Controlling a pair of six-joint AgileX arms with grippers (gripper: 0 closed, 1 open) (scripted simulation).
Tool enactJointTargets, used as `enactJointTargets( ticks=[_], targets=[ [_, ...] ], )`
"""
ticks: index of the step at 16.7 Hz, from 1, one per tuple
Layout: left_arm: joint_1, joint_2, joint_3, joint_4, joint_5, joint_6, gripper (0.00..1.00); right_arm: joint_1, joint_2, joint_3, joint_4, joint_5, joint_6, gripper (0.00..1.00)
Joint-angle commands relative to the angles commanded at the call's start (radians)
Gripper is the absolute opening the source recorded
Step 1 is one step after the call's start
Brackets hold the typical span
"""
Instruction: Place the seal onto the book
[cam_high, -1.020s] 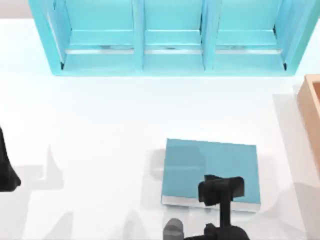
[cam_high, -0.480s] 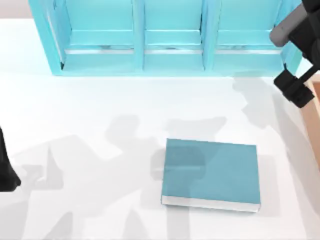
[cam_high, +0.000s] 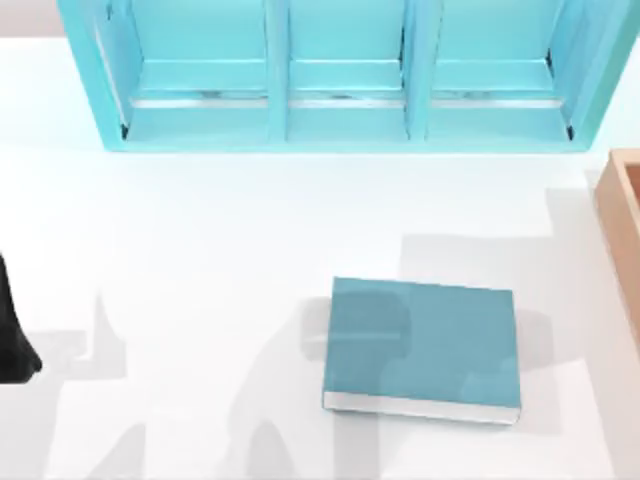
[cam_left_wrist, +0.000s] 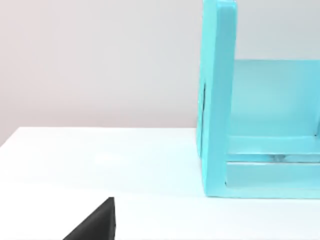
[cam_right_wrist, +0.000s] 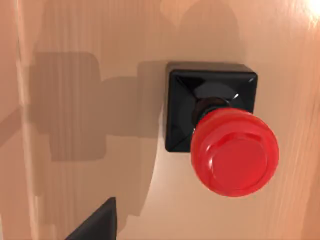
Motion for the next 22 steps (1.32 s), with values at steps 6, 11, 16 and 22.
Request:
enactJointTargets(
  ticks=[6,11,16,22],
  targets=[
    [0.000,0.000,0.000,0.000,0.000,0.000,1.00,-0.042,0.027,0.008,-0.041,-0.038,0.002,1.00],
    [0.000,0.000,0.000,0.000,0.000,0.000,1.00,-0.040,0.036,-0.063,0.033,-0.039,0.005,1.00],
    [0.000,0.000,0.000,0.000,0.000,0.000,1.00,-0.038,0.076,-0.252,0.279,-0.038,0.007,1.00],
    [0.000,0.000,0.000,0.000,0.000,0.000,1.00,-0.038,0.091,-0.310,0.341,-0.038,0.008,1.00]
  ],
)
